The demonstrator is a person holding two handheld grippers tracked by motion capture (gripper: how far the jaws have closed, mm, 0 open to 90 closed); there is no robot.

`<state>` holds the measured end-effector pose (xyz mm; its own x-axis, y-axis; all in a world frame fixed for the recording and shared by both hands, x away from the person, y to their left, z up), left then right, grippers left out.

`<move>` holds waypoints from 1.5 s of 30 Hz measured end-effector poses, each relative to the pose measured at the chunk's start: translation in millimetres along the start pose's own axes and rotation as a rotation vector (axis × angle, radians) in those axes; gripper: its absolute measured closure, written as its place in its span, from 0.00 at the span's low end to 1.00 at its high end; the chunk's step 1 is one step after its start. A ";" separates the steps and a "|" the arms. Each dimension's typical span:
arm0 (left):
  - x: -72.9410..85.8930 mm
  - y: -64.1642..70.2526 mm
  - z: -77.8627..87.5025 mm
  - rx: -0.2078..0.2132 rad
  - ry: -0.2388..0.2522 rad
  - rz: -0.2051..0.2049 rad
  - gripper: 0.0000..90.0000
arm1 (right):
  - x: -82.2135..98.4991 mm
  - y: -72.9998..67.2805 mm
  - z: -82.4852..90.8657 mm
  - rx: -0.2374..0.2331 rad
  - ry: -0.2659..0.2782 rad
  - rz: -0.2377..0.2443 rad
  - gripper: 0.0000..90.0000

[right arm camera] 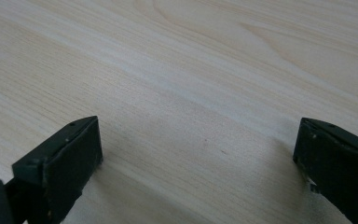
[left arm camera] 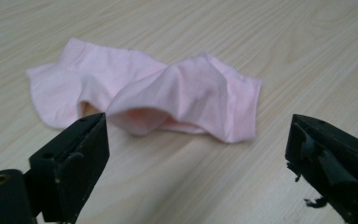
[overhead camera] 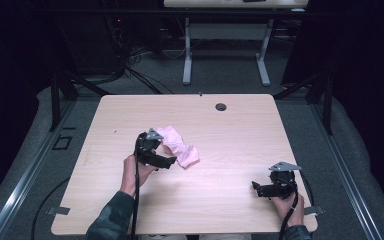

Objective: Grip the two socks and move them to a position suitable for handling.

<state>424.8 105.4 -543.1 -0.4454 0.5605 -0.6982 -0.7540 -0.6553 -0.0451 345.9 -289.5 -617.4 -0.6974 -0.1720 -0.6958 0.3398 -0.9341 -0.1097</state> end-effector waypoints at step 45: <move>-21.4 46.1 43.3 0.072 0.072 -0.007 0.97 | -0.2 1.8 1.4 0.013 0.011 -0.009 0.05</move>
<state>378.6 85.1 -499.3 -0.4064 0.5252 -0.7477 -0.7906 -0.6123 -0.0004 345.7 -291.6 -616.5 -0.6932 -0.1604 -0.7027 0.3255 -0.9395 -0.1067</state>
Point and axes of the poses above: each handheld gripper's, and its own axes: z roughly backward along the jaws, x roughly out of its underside, y roughly to its right, the point moved 4 cm from there along -z, roughly forward along the jaws, and after that the axes turned 8 degrees about -z, right-handed, at the moved point
